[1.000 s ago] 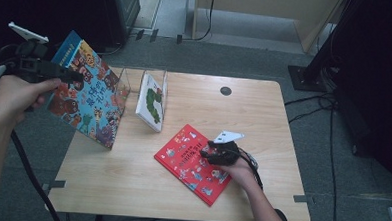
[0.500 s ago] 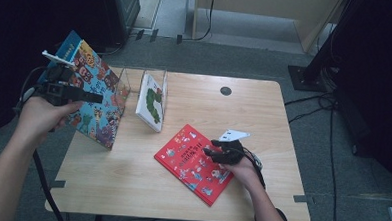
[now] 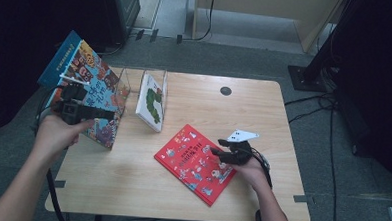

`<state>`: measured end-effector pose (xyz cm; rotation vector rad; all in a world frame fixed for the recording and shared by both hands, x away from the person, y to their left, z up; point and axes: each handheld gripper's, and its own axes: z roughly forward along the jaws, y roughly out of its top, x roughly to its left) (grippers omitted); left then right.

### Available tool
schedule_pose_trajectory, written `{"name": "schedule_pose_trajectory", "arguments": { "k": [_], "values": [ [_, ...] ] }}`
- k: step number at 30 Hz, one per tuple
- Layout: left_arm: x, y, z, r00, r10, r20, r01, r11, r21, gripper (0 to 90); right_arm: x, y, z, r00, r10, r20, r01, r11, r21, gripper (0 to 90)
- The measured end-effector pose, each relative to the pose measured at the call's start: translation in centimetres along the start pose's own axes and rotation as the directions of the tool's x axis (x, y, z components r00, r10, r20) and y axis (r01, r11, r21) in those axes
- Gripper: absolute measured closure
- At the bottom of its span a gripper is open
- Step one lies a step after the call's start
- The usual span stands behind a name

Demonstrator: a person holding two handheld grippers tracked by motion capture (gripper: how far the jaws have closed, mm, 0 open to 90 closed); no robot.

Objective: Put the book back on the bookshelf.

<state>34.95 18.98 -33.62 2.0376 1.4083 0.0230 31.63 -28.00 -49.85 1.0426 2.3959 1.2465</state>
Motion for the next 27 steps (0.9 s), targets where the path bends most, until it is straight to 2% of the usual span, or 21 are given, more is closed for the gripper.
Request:
{"name": "schedule_pose_trajectory", "arguments": {
  "k": [4, 9, 19, 22, 26, 27],
  "values": [
    [-0.4, -1.1, 2.1, 0.9998, 0.011, 0.015, -0.012, 0.9998, 0.019, 49.5, -0.1, -0.1, -0.2, 1.0, 0.004, 0.006, -0.004, 1.0, 0.013, 50.0],
    [-0.9, -2.4, 4.4, 0.9994, 0.033, 0.009, -0.034, 0.999, 0.029, 50.1, 0.0, -0.6, -0.6, 1.0, 0.008, 0.004, -0.008, 1.0, 0.01, 52.7],
    [-2.2, -4.2, 7.6, 0.996, 0.069, 0.057, -0.072, 0.9959, 0.055, 53.3, -0.3, -1.8, -1.4, 0.999, 0.044, 0.006, -0.044, 0.999, 0.013, 56.9],
    [-2.6, -4.8, 8.6, 0.9941, 0.081, 0.072, -0.087, 0.9931, 0.078, 57.6, -0.3, -2.2, -1.8, 0.9987, 0.05, 0.01, -0.05, 0.999, 0.015, 57.7],
    [-3.1, -5.8, 9.7, 0.9919, 0.086, 0.093, -0.093, 0.9931, 0.071, 65.7, -0.3, -2.7, -2.2, 0.9985, 0.051, 0.019, -0.052, 0.998, 0.018, 59.7],
    [-3.3, -6.1, 9.9, 0.9922, 0.093, 0.083, -0.099, 0.9929, 0.066, 66.8, -0.3, -2.8, -2.3, 0.9986, 0.05, 0.019, -0.05, 0.999, 0.015, 60.7]
  ]
}}
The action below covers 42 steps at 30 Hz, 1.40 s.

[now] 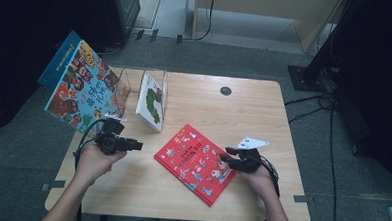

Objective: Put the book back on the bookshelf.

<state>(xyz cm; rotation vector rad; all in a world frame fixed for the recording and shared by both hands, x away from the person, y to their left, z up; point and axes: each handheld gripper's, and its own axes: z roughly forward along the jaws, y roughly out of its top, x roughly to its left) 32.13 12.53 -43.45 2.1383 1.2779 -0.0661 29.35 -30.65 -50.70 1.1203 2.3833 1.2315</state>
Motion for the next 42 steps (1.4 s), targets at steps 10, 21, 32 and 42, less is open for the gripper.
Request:
{"name": "schedule_pose_trajectory", "arguments": {
  "k": [10, 21, 32, 42],
  "values": [
    [-1.5, -1.9, 2.8, 0.9988, 0.038, 0.029, -0.039, 0.9992, 0.01, 81.4, -0.9, -1.1, -0.7, 0.9979, 0.051, 0.039, -0.052, 0.999, 0.015, 72.0],
    [-2.6, -3.1, 5.1, 0.9977, 0.054, 0.043, -0.054, 0.9985, 0.012, 81.1, -2.0, -1.9, -1.1, 0.9896, 0.057, 0.132, -0.064, 0.997, 0.047, 82.8],
    [-3.7, -3.5, 7.4, 0.9966, 0.064, 0.051, -0.067, 0.9963, 0.054, 80.2, -0.4, -1.5, 0.1, 0.9963, 0.002, 0.086, -0.007, 0.999, 0.048, 83.7],
    [-2.9, -2.5, 8.1, 0.9985, 0.026, 0.047, -0.027, 0.9995, 0.018, 80.5, 1.2, -0.5, 1.6, 0.9985, -0.001, 0.055, -0.001, 0.999, 0.047, 86.9]
  ]
}}
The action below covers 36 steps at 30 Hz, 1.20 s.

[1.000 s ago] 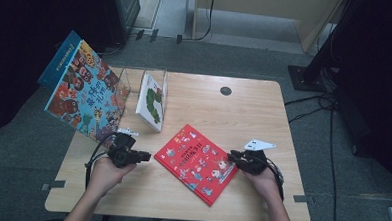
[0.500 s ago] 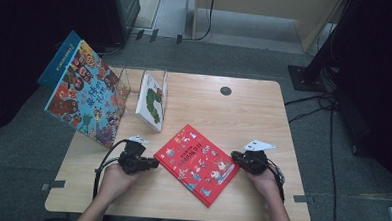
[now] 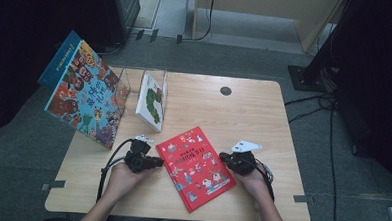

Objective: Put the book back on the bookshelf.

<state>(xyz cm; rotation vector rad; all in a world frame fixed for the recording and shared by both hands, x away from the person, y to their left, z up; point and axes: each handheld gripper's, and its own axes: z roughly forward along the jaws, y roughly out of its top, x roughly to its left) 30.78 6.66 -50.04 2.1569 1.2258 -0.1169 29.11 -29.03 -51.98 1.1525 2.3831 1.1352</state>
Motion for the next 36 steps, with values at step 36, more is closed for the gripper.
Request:
{"name": "schedule_pose_trajectory", "arguments": {
  "k": [36],
  "values": [
    [3.1, 3.6, 1.4, 0.9972, -0.059, 0.047, 0.061, 0.9962, -0.061, 90.0, 0.7, 1.9, 2.2, 0.9949, 0.059, 0.082, -0.058, 0.998, -0.015, 90.0]
  ]
}}
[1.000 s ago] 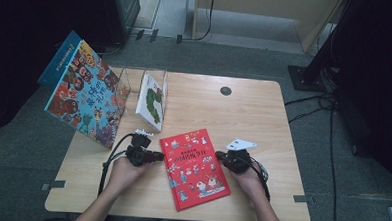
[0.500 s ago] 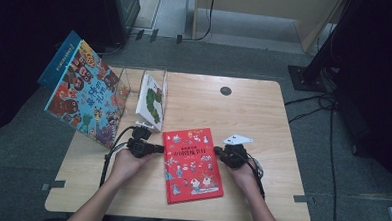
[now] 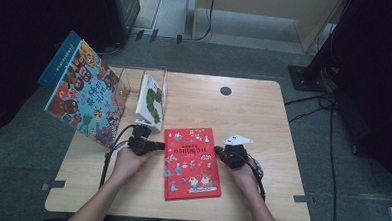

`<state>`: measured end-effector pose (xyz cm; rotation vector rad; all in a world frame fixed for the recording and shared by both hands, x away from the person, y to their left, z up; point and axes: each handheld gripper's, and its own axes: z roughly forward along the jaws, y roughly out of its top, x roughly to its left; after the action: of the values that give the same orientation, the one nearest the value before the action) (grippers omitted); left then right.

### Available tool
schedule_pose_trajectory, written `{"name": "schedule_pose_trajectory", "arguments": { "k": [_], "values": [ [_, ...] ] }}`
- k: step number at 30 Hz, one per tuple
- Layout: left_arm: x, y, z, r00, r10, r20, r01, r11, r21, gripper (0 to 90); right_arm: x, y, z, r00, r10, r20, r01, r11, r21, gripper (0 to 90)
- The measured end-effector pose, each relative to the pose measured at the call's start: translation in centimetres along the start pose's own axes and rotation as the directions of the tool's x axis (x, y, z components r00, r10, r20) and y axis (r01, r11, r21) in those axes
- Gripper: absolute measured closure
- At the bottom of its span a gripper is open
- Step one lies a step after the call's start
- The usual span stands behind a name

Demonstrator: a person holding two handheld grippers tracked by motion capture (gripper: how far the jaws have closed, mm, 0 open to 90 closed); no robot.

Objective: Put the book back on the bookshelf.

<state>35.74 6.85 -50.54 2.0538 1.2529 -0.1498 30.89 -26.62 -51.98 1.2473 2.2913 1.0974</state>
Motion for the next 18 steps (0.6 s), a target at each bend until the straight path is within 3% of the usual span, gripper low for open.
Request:
{"name": "schedule_pose_trajectory", "arguments": {
  "k": [3, 12, 18],
  "values": [
    [-0.2, -0.1, 0.0, 0.9999, 0.011, -0.011, -0.011, 0.9999, -0.006, 90.0, 0.0, -0.1, 0.0, 1.0, 0.006, -0.003, -0.006, 1.0, -0.002, 90.0],
    [0.0, -0.1, 0.0, 1.0, -0.004, -0.003, 0.004, 0.9999, -0.015, 90.0, 0.0, 0.0, 0.0, 1.0, -0.002, 0.006, 0.002, 1.0, -0.004, 89.5],
    [-0.7, -1.0, -1.1, 1.0, 0.001, -0.004, -0.001, 0.9999, -0.017, 90.0, 0.0, 0.0, -0.6, 1.0, 0.003, -0.007, -0.004, 1.0, -0.013, 86.6]
  ]
}}
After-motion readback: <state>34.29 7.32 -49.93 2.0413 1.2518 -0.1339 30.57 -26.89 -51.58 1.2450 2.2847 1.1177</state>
